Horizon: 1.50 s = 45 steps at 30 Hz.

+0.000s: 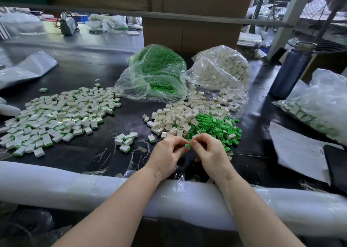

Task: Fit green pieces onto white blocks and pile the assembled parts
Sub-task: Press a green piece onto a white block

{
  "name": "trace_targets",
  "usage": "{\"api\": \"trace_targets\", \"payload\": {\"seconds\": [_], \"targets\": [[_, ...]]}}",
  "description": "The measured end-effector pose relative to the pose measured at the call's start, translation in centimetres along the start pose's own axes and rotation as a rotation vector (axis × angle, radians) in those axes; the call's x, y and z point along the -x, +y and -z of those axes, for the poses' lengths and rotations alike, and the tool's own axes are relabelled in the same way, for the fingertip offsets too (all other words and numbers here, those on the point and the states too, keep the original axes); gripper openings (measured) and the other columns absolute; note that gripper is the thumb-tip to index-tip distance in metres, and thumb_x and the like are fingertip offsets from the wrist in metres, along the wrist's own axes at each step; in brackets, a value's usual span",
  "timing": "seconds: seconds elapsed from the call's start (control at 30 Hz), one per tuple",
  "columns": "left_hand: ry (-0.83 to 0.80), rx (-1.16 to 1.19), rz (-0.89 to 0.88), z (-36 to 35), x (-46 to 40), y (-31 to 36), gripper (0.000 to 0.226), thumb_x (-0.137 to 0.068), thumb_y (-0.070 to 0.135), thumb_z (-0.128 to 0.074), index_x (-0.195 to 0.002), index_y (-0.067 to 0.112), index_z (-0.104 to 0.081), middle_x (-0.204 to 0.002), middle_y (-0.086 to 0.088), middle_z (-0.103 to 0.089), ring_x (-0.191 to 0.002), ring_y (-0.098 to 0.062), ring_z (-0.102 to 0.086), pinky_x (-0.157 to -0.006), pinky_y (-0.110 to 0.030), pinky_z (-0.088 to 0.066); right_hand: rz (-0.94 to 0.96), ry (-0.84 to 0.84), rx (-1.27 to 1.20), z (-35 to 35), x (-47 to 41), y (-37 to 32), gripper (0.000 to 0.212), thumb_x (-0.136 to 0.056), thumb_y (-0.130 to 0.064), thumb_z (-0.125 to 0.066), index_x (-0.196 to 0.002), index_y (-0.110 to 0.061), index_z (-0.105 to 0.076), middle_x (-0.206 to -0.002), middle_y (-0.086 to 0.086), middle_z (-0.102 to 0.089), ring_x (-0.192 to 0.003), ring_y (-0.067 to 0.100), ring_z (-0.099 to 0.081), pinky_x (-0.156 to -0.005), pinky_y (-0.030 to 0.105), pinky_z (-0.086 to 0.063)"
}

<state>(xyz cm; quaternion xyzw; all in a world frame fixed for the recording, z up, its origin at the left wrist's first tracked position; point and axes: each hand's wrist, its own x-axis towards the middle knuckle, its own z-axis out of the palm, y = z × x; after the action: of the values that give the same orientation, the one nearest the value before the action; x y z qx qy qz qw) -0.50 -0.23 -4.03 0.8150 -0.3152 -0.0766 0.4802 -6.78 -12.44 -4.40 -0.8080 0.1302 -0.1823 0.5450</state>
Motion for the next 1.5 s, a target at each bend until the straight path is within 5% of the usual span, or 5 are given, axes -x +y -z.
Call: {"api": "trace_targets", "payload": {"seconds": [0.43, 0.93, 1.1, 1.23, 1.5], "targets": [[0.504, -0.27, 0.135, 0.6, 0.1, -0.6, 0.022, -0.09, 0.015, -0.058, -0.11, 0.016, -0.067, -0.1, -0.003, -0.059, -0.091, -0.017, -0.053, -0.079, -0.023, -0.043, -0.026, 0.174, 0.046, 0.5, 0.0, 0.2, 0.008, -0.085, -0.017, -0.067, -0.077, -0.015, -0.065, -0.07, -0.001, -0.062, -0.061, 0.01, -0.053, -0.061, 0.025, -0.047], [0.499, -0.442, 0.598, 1.6, -0.3, -1.3, 0.032, -0.093, 0.015, -0.045, -0.12, 0.026, -0.059, -0.128, -0.003, -0.04, -0.12, -0.026, -0.031, -0.098, -0.041, -0.028, -0.03, 0.273, 0.309, 0.7, -0.1, 0.6, 0.01, -0.087, -0.02, -0.064, -0.078, -0.016, -0.061, -0.08, 0.0, -0.06, -0.073, 0.015, -0.052, -0.068, 0.029, -0.043], [0.534, -0.43, 0.331, 1.0, 0.0, -1.1, 0.029, -0.087, 0.014, -0.057, -0.115, 0.022, -0.063, -0.116, -0.004, -0.049, -0.112, -0.025, -0.035, -0.093, -0.036, -0.025, 0.031, 0.211, 0.421, 0.4, 0.0, 0.6, 0.009, -0.088, -0.012, -0.061, -0.092, -0.018, -0.067, -0.086, -0.01, -0.052, -0.084, 0.012, -0.051, -0.072, 0.019, -0.034], [0.317, -0.444, -0.046, 0.2, 0.1, -0.7, 0.026, -0.086, 0.009, -0.06, -0.11, 0.018, -0.067, -0.104, -0.002, -0.055, -0.102, -0.019, -0.041, -0.09, -0.021, -0.027, 0.107, 0.108, 0.561, -0.1, 0.0, 0.5, 0.028, -0.09, -0.01, -0.057, -0.114, -0.02, -0.066, -0.094, -0.009, -0.046, -0.099, 0.015, -0.049, -0.082, 0.019, -0.037], [0.106, -0.42, -0.097, -0.4, -0.1, -1.1, 0.033, -0.09, 0.012, -0.055, -0.121, 0.018, -0.06, -0.111, 0.0, -0.052, -0.112, -0.016, -0.042, -0.097, -0.019, -0.028, 0.115, 0.044, 0.728, -0.8, 0.0, 0.4, 0.03, -0.094, -0.023, -0.052, -0.122, -0.029, -0.061, -0.113, -0.007, -0.054, -0.106, 0.015, -0.048, -0.081, 0.023, -0.039]]}}
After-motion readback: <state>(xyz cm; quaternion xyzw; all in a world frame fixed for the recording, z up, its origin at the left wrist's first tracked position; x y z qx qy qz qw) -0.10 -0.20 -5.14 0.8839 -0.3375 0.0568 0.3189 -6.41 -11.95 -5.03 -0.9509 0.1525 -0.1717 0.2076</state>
